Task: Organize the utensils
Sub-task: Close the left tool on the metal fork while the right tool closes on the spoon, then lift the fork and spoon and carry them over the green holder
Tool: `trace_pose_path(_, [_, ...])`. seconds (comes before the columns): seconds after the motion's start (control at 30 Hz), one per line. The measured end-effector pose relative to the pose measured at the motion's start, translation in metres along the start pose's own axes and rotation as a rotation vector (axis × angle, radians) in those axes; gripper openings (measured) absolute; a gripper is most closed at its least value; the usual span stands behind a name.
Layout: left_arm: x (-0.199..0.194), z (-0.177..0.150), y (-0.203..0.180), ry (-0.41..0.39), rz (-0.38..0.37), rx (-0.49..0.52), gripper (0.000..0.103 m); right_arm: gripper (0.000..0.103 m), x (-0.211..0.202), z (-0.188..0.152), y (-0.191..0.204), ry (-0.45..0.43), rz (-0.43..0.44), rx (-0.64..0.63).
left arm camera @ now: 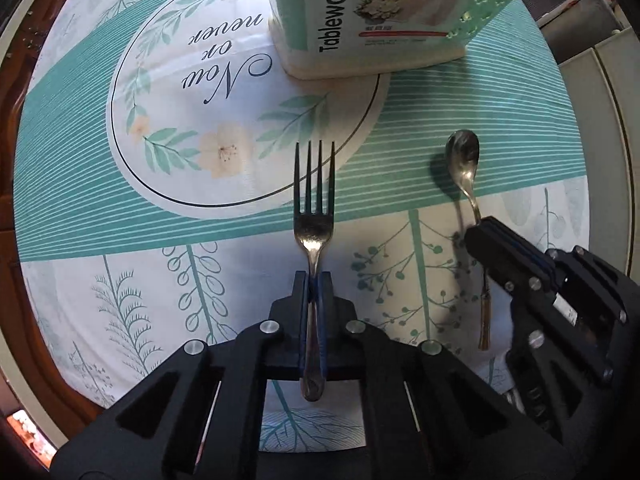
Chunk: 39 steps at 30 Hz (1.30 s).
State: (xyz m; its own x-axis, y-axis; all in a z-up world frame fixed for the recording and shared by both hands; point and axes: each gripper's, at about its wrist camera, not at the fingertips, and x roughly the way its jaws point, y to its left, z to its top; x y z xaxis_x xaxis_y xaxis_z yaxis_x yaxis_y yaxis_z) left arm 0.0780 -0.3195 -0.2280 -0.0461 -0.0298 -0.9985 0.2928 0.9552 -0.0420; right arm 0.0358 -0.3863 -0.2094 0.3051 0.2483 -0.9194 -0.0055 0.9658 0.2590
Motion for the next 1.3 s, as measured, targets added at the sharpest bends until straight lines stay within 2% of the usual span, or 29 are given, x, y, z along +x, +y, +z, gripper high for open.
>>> trace_pose_path(0.07, [-0.011,-0.007,0.002,-0.040,-0.010,0.039,0.002,0.004,-0.004,-0.002,-0.004,-0.006,0.014,0.013])
trace_pose_path(0.17, [-0.032,-0.026,-0.014,-0.167,0.002,0.148,0.002,0.004,-0.016,-0.004,-0.014,-0.040,0.052,0.034])
trace_pose_path(0.3, [-0.066,-0.046,-0.051,-0.308,-0.005,0.285,0.002,0.004,-0.039,0.000,-0.028,-0.138,0.110,0.073])
trace_pose_path(0.37, [-0.088,-0.051,-0.068,-0.387,-0.034,0.345,0.002,0.004,-0.052,0.001,-0.034,-0.193,0.133,0.089])
trace_pose_path(0.5, [-0.127,-0.048,-0.087,-0.511,-0.103,0.398,0.002,0.004,-0.078,0.004,-0.046,-0.307,0.133,0.113])
trace_pose_path(0.7, [-0.191,-0.012,-0.094,-0.655,-0.142,0.357,0.002,0.004,-0.113,0.004,-0.063,-0.474,0.093,0.157])
trace_pose_path(0.93, [-0.231,0.046,-0.051,-0.770,-0.154,0.223,0.002,0.004,-0.134,0.016,-0.061,-0.596,0.071,0.154])
trace_pose_path(1.1, [-0.221,0.094,0.023,-0.834,-0.199,0.103,0.002,0.004,-0.147,0.029,-0.045,-0.702,0.075,0.115])
trace_pose_path(1.2, [-0.222,0.105,0.045,-0.888,-0.225,0.078,0.002,0.004,-0.150,0.044,-0.037,-0.770,0.100,0.095])
trace_pose_path(1.3, [-0.220,0.099,0.059,-0.947,-0.255,0.075,0.002,0.004,-0.146,0.061,-0.030,-0.848,0.148,0.069])
